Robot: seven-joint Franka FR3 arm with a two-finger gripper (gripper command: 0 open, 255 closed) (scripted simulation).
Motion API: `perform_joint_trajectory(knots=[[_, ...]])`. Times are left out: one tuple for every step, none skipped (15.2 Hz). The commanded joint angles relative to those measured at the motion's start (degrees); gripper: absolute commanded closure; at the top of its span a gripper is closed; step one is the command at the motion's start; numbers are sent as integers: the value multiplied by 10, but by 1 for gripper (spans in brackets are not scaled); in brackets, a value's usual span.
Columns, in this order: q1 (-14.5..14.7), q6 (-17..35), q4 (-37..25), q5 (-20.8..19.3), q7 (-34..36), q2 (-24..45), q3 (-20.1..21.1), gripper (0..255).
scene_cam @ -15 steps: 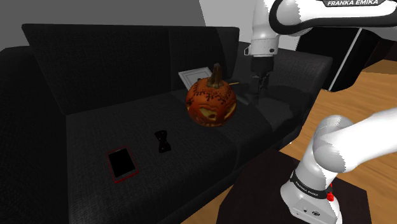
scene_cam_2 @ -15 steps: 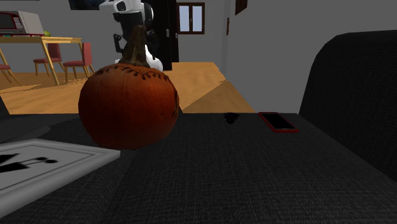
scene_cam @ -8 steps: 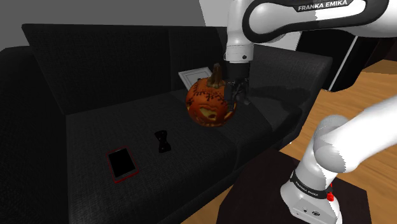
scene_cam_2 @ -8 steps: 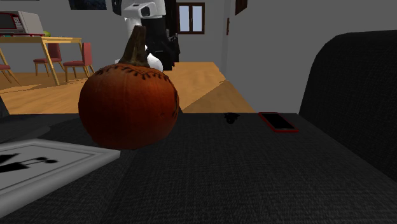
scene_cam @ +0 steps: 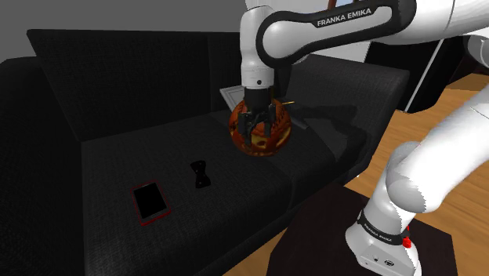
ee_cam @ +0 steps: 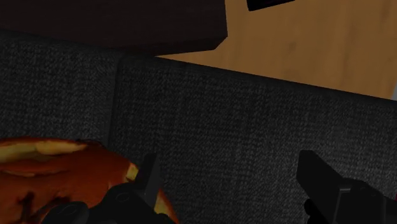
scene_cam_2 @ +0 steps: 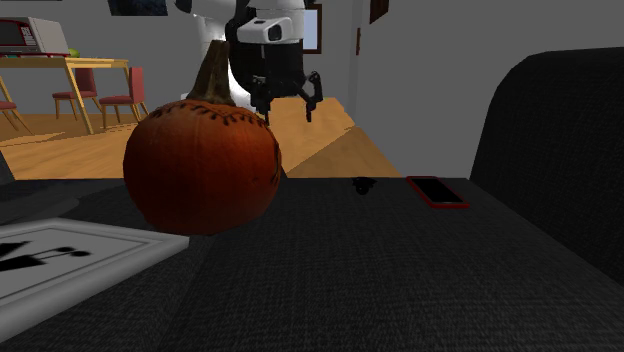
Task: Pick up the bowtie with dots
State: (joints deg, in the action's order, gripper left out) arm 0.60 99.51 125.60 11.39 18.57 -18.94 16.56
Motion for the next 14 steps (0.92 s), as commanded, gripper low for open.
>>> perform_joint_trajectory(knots=[[1,15,-33,-7,36,45,19,0],[2,21,-50,-13,52,67,27,0],[3,27,-68,-20,69,90,34,0],[4,32,-86,-27,86,113,41,0],[6,36,-105,-36,103,136,48,0],[8,39,-125,-45,120,160,53,0],[11,42,-146,-55,137,184,58,0],[15,43,-168,-66,154,209,62,0],[19,43,-191,-77,171,233,65,0],[24,43,-215,-88,188,258,68,0],[30,41,-240,-100,204,284,69,0],[37,38,-267,-111,219,309,70,0],[45,35,-294,-123,234,335,70,0],[53,30,-324,-134,248,361,69,0]])
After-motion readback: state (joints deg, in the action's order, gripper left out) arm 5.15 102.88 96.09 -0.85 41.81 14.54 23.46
